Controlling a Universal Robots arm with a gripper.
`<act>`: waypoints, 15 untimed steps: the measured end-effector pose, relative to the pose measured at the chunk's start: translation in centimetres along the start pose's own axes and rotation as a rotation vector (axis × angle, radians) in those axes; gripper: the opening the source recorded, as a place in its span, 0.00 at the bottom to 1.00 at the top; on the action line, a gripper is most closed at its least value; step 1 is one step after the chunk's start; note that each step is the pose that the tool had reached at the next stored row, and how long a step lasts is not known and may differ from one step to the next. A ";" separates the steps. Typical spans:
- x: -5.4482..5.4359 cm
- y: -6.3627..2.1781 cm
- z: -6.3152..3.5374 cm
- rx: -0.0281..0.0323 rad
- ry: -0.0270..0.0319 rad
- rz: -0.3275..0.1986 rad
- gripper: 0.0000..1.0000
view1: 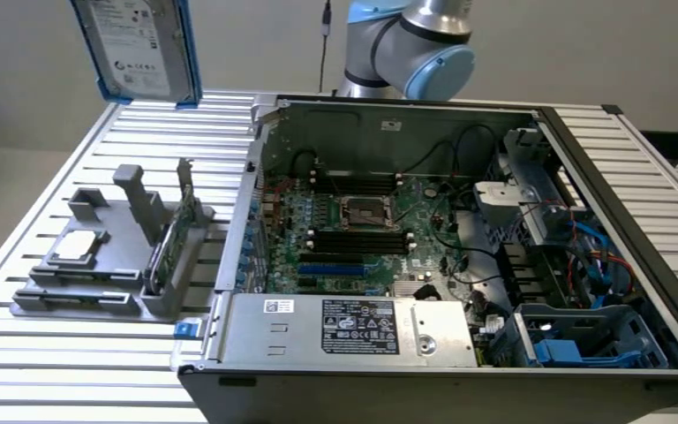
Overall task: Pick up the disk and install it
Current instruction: 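Pick up the disk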
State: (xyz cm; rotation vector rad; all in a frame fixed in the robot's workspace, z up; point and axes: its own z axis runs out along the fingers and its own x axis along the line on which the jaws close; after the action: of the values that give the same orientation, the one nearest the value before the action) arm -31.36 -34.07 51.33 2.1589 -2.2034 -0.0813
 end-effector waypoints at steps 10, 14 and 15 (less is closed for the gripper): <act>0.3 -4.48 -1.38 -0.0085 0.0009 0.000 0.33; 0.5 -6.32 -1.48 -0.0085 0.0009 0.000 0.33; 0.6 -6.77 -1.49 -0.0085 0.0009 0.000 0.33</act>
State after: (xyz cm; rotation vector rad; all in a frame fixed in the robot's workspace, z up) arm -24.51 -34.81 52.30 2.1542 -2.1985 -0.0896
